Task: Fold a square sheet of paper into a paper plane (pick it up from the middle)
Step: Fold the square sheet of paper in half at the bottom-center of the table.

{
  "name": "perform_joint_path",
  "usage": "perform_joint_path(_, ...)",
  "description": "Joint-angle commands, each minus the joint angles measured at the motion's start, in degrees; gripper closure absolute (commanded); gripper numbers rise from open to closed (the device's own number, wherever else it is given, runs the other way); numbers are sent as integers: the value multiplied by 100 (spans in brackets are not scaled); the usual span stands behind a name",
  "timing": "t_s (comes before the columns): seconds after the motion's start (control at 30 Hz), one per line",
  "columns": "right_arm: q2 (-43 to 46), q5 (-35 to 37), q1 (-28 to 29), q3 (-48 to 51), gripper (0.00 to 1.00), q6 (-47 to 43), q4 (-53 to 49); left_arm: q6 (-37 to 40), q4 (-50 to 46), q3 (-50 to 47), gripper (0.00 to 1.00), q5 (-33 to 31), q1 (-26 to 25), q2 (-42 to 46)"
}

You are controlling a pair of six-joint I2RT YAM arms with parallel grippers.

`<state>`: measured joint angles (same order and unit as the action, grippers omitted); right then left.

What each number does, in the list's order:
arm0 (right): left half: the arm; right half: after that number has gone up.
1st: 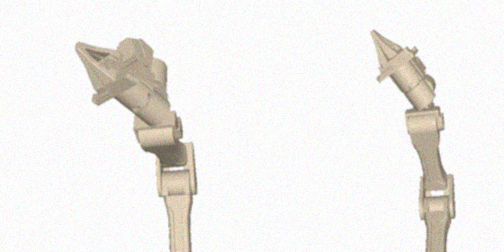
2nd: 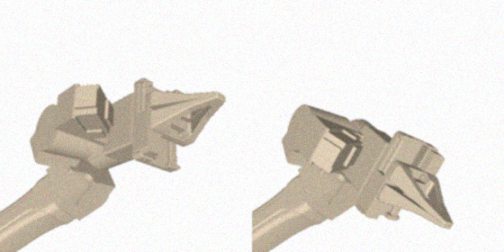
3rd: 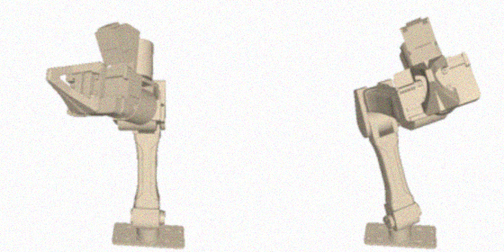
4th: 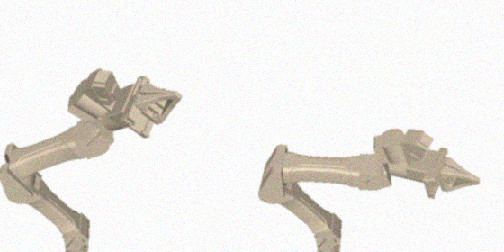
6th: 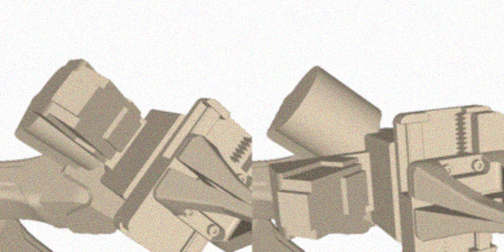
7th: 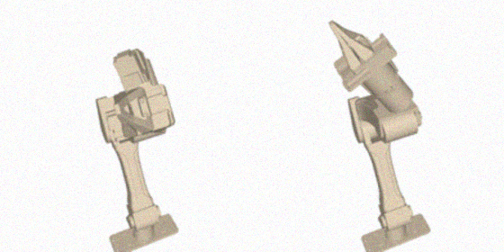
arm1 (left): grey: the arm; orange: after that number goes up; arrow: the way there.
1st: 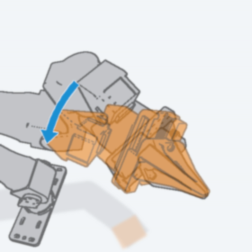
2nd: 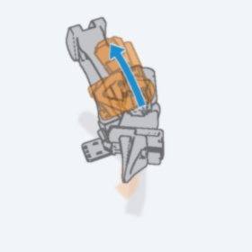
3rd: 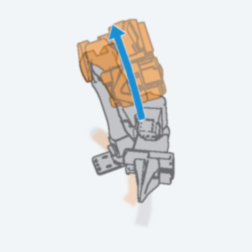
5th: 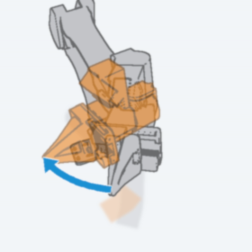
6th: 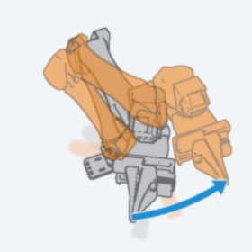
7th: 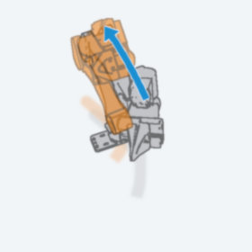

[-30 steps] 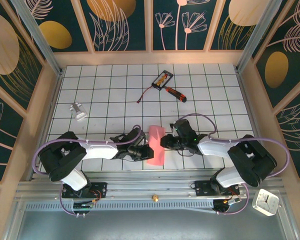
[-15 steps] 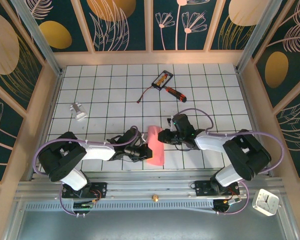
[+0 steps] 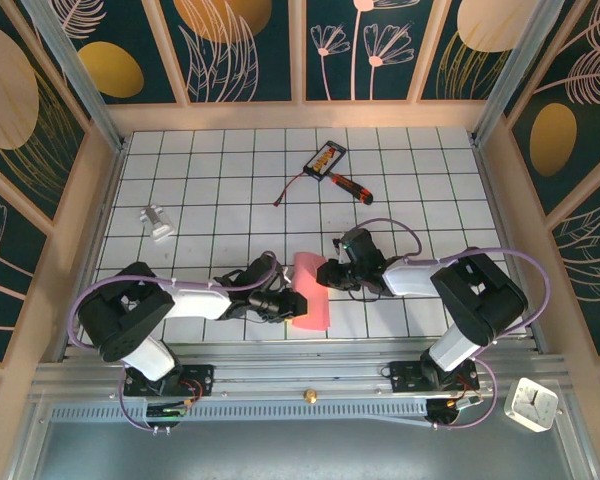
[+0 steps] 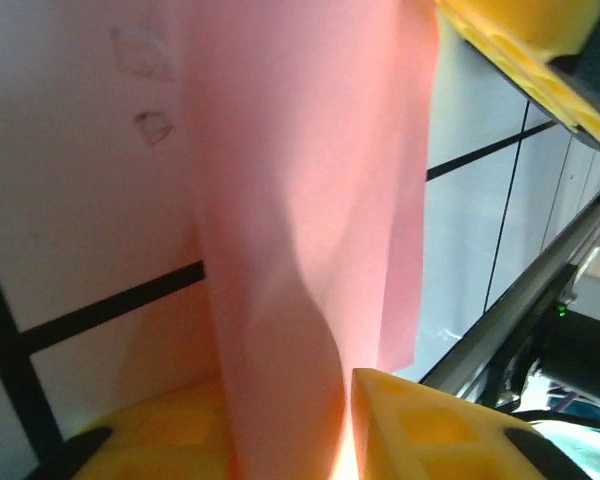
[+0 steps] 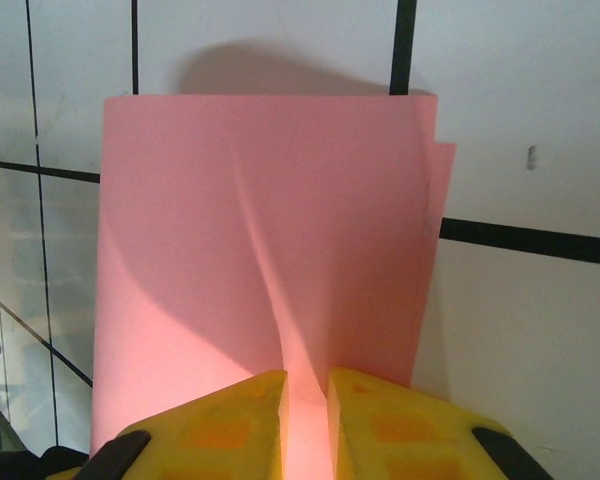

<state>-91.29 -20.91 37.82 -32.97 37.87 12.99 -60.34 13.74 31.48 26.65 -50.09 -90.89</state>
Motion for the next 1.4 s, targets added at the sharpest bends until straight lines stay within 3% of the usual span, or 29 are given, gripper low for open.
perform_joint_path(0.0, -80, 173, 61, 244, 81, 157, -113, 409, -823, 253, 61, -470, 61, 12)
perform_joint_path(0.17, -56, 240, 128, 361, 82, 243, -127, 801, -1625, 711, 44, -983, 52, 151)
perform_joint_path(0.53, -80, 279, 138, 348, 82, 221, -138, 948, -3120, 1497, 39, -1836, -422, 176)
perform_joint_path(0.73, -76, 276, 137, 370, 82, 221, -139, 672, -3071, 1641, 48, -1781, -748, -23)
perform_joint_path(0.83, -83, 280, 130, 362, 82, 212, -139, 685, -3188, 1693, 56, -1910, -803, -97)
perform_joint_path(1.1, -123, 269, 124, 294, 82, 155, -183, 848, -3130, 1793, 65, -1866, -854, -194)
perform_joint_path(1.37, -12, 272, 129, 212, 81, 3, -359, 540, -2003, 1362, 73, -1213, -807, -81)
